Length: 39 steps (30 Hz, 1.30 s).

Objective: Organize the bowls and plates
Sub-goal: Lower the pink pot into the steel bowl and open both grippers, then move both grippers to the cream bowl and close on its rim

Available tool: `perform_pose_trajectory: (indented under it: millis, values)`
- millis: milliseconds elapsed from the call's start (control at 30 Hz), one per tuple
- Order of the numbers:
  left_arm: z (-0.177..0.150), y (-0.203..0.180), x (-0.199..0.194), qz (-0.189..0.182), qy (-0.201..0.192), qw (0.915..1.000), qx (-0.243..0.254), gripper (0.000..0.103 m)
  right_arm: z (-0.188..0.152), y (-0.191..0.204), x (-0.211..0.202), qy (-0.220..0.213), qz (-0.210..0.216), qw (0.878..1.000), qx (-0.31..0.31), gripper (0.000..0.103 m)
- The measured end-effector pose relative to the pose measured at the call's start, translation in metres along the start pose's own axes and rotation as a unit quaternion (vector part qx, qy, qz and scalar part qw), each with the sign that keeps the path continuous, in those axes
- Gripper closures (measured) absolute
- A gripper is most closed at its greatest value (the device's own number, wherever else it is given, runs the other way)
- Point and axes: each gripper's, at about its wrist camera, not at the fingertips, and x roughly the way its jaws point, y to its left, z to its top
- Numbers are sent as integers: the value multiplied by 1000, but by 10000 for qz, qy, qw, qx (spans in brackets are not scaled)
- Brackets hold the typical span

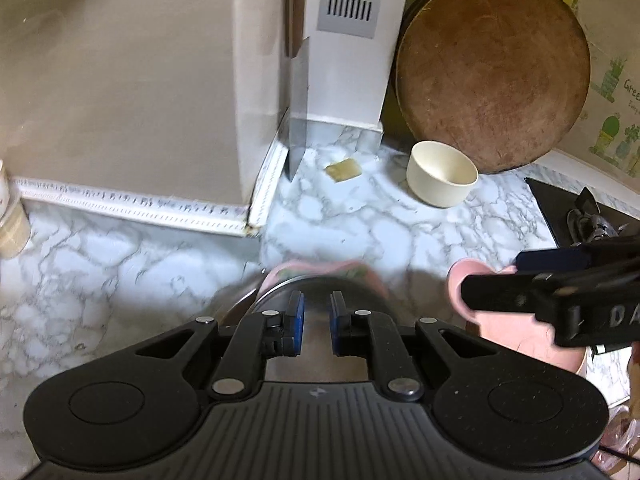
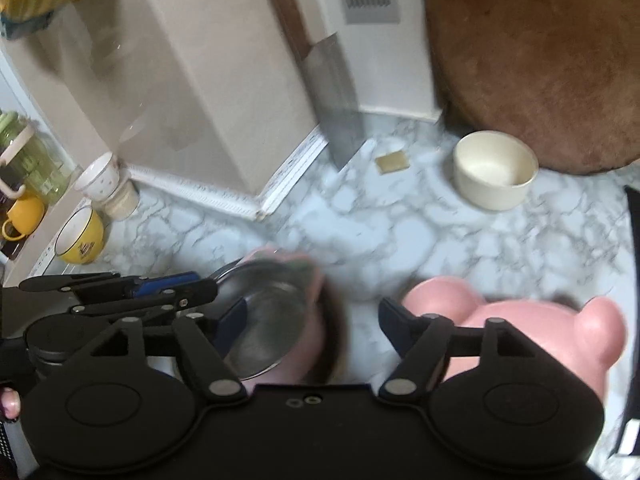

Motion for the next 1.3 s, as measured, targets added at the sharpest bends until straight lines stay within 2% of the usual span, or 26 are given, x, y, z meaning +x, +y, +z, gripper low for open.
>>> perform_pose_trajectory:
  millis: [67, 133, 167, 200, 267, 567, 667, 833, 1300]
  values:
    - [7, -7, 3, -41, -15, 10000, -45, 90, 6, -15, -6, -87, -36, 10000, 9, 24]
    - [15, -13, 8, -105, 18, 9999, -105, 84, 14, -31, -10, -82, -59, 9999, 72, 24]
    - [19, -15, 9, -144, 23, 9998, -130, 71, 18, -39, -12, -80, -84, 9999, 83, 23]
    - [22, -19, 11, -181, -4, 9997, -158, 52, 22, -47, -15, -102, -129, 9998, 88, 23]
    - [31, -25, 12, -252, -147, 9993, -220, 28, 30, -60, -19, -164, -197, 9996, 90, 22]
    - [90, -62, 34, -285, -350, 9988, -179, 27, 68, -125, -27, -397, -600, 9968, 344, 21]
    - [111, -73, 51, -371, -284, 9987, -208, 27, 80, -146, -20, -396, -728, 9954, 477, 21]
    - [136, -91, 91, -301, -63, 9993, -235, 27, 94, -175, 0, -333, -941, 9923, 728, 21]
    - [164, -125, 194, -13, 302, 9993, -204, 27, 111, -225, 64, -115, -1204, 9833, 1360, 25]
